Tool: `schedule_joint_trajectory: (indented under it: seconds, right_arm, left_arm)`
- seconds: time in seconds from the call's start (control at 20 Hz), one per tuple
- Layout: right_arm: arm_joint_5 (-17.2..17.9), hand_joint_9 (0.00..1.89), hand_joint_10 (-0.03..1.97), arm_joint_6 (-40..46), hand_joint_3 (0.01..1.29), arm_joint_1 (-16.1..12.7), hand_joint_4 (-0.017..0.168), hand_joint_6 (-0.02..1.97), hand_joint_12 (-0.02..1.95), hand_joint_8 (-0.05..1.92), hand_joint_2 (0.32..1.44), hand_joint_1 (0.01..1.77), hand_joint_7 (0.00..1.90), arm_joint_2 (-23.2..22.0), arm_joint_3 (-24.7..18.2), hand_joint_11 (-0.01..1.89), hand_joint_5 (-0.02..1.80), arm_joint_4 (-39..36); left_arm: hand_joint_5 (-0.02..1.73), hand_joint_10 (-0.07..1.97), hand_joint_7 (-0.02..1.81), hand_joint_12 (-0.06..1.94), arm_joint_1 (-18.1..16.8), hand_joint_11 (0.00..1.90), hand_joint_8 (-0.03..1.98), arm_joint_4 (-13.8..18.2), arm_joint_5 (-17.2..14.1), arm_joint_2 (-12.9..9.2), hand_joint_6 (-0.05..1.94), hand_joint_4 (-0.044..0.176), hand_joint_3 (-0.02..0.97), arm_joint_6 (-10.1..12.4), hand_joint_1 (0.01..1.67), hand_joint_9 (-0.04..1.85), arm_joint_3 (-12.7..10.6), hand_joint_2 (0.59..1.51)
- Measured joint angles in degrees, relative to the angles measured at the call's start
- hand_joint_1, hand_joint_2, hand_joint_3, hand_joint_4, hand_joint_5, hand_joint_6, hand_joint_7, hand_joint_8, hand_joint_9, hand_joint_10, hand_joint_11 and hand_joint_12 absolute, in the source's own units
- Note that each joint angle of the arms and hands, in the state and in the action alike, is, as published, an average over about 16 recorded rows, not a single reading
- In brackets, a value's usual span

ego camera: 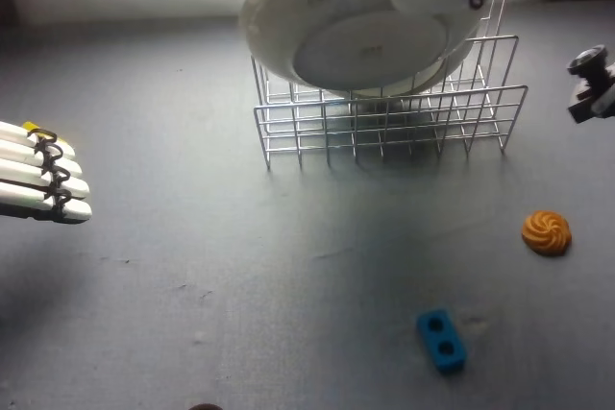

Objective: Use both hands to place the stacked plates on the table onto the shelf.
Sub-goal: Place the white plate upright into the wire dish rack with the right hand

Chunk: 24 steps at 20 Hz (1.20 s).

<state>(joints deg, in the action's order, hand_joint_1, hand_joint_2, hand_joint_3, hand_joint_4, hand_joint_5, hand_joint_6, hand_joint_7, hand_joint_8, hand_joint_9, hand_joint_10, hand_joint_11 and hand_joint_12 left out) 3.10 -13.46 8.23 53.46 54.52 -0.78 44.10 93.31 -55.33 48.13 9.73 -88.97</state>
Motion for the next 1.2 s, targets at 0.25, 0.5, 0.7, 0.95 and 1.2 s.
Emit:
schedule_joint_trajectory:
  seconds: [0.25,0.5,0.7,0.95,1.2]
  right_arm:
    - [-0.3,1.00,1.18,0.5,0.01,0.6,-0.008,1.01,1.28,1.01,1.05,1.37,0.91,0.2,2.5,0.89,0.79,1.1]
    - [-0.4,1.00,1.17,0.5,0.01,1.8,-0.008,1.01,1.28,1.01,1.05,1.37,0.91,0.9,4.6,0.88,0.79,1.8]
    - [-0.2,1.00,1.16,0.3,0.01,3.1,-0.008,1.01,1.27,1.01,1.05,1.37,0.92,1.8,6.2,0.88,0.79,2.0]
    - [0.3,1.00,1.16,-0.4,0.01,5.0,-0.008,1.01,1.27,1.01,1.05,1.37,0.92,3.2,8.0,0.88,0.79,2.1]
    - [1.2,1.00,1.17,-1.3,0.01,6.9,-0.008,1.01,1.27,1.02,1.05,1.37,0.92,4.4,9.5,0.88,0.79,2.2]
  left_arm:
    - [0.02,0.01,0.01,0.00,-0.9,0.03,0.01,0.8,0.0,0.1,0.01,-0.002,0.001,0.5,0.02,0.01,0.0,1.047]
    - [0.02,0.01,0.01,0.00,-1.9,0.02,0.01,1.6,-0.1,0.2,0.01,-0.002,0.000,1.0,0.02,0.01,0.1,1.049]
    - [0.02,0.01,0.01,0.00,-2.7,0.02,0.01,2.2,-0.2,0.5,0.01,-0.002,0.000,1.4,0.02,0.01,0.1,1.051]
    - [0.02,0.01,0.01,0.00,-3.3,0.02,0.01,2.7,-0.3,0.8,0.02,-0.002,0.000,1.6,0.02,0.02,0.2,1.053]
    - [0.02,0.01,0.01,0.00,-3.9,0.02,0.01,2.9,-0.3,1.0,0.02,-0.002,0.000,1.8,0.02,0.02,0.0,1.053]
